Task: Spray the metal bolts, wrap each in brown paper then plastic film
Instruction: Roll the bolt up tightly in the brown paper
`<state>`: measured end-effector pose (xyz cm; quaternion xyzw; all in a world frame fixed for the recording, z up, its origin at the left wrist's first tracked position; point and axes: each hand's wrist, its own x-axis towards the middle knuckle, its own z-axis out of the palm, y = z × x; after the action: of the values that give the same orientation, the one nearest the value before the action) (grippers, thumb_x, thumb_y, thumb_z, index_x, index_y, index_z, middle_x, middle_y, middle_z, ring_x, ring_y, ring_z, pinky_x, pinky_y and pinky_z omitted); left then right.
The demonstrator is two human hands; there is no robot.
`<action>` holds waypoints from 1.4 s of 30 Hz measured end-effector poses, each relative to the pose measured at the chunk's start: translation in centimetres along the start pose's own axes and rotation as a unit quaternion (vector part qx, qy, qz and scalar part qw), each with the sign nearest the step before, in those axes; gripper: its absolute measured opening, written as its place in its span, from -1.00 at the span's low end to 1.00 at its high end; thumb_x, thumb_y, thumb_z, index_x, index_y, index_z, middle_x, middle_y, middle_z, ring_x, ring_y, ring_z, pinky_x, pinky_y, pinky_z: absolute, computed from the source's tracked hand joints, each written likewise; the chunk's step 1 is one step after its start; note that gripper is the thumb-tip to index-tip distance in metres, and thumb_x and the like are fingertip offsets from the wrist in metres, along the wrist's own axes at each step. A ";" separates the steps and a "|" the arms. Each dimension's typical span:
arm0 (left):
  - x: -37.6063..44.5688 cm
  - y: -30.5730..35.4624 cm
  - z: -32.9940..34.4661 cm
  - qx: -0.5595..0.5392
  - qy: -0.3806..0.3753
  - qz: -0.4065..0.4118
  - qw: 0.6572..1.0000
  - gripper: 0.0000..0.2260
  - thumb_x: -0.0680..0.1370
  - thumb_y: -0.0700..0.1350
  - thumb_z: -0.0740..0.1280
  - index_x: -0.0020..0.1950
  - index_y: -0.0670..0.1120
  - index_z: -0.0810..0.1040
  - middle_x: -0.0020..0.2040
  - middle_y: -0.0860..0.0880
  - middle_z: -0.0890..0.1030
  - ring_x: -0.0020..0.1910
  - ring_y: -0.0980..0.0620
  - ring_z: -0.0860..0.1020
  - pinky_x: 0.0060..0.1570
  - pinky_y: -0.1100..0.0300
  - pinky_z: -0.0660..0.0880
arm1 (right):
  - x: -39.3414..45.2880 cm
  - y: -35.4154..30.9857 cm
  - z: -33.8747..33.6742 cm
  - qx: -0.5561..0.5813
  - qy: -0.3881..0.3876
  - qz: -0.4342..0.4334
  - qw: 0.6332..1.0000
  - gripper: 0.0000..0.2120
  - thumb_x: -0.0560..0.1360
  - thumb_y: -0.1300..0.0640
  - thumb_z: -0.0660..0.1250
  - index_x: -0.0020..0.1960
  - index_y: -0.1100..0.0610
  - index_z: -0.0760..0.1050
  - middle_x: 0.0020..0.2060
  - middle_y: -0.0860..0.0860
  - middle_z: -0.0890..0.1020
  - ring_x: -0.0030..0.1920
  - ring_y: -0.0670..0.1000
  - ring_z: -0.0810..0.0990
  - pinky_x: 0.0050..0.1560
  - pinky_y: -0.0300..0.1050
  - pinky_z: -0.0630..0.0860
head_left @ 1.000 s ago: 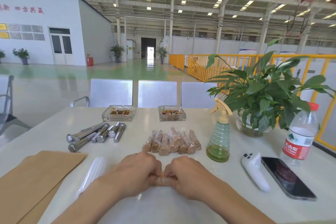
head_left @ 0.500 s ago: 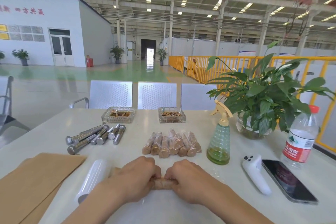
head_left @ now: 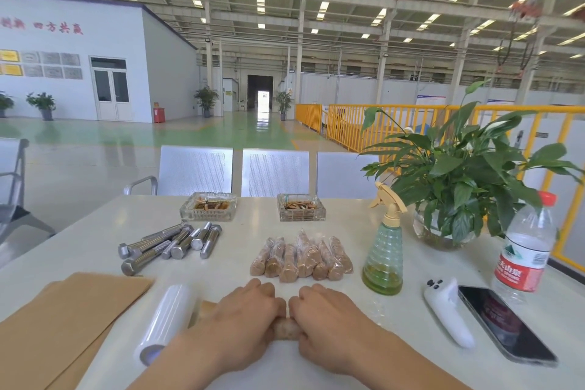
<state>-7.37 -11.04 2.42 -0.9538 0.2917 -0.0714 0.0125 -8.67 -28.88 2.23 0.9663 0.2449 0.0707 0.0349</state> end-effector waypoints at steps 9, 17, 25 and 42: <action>-0.2 0.0 -0.1 -0.003 0.001 -0.003 1.000 -0.81 0.64 -0.05 0.18 0.20 0.06 0.51 0.15 0.06 0.46 0.25 0.03 0.44 -0.39 0.23 0.09 | -0.3 0.3 -0.5 -0.003 -0.008 -0.001 1.000 -0.82 0.56 0.16 0.21 0.11 0.14 0.53 0.06 0.15 0.54 0.11 0.26 0.53 -0.11 -0.01 0.27; -0.3 0.0 0.2 -0.007 0.008 -0.010 1.000 -0.78 0.60 -0.09 0.19 0.20 0.08 0.53 0.14 0.05 0.49 0.18 -0.04 0.52 -0.35 0.19 0.20 | -0.5 0.4 -0.4 0.030 -0.034 0.037 0.998 -0.79 0.50 0.18 0.26 0.13 0.12 0.50 0.07 0.13 0.50 0.09 0.23 0.53 -0.09 -0.01 0.35; -0.7 -1.5 1.2 -0.060 0.042 0.023 0.997 -0.87 0.56 -0.02 0.25 0.10 0.09 0.47 0.06 0.09 0.43 0.13 0.00 0.48 -0.07 0.12 0.36 | 0.1 0.5 -1.7 0.006 -0.020 0.005 1.000 -0.78 0.50 0.18 0.25 0.14 0.15 0.49 0.07 0.13 0.54 0.10 0.22 0.54 -0.05 0.02 0.40; -0.8 -1.5 0.6 -0.044 0.152 0.033 0.987 -0.86 0.57 0.00 0.21 0.02 0.13 0.24 0.07 0.11 0.39 0.03 0.02 0.48 -0.15 0.19 0.28 | 1.0 3.2 -4.0 0.139 -0.058 0.016 0.989 -0.82 0.58 0.05 0.28 0.14 -0.18 0.40 0.04 -0.06 0.47 0.06 0.07 0.51 0.04 0.04 0.50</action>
<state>-7.08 -9.34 1.80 -0.9215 0.3240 -0.2020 -0.0715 -6.97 -31.08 6.67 0.9681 0.2342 -0.0192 -0.0865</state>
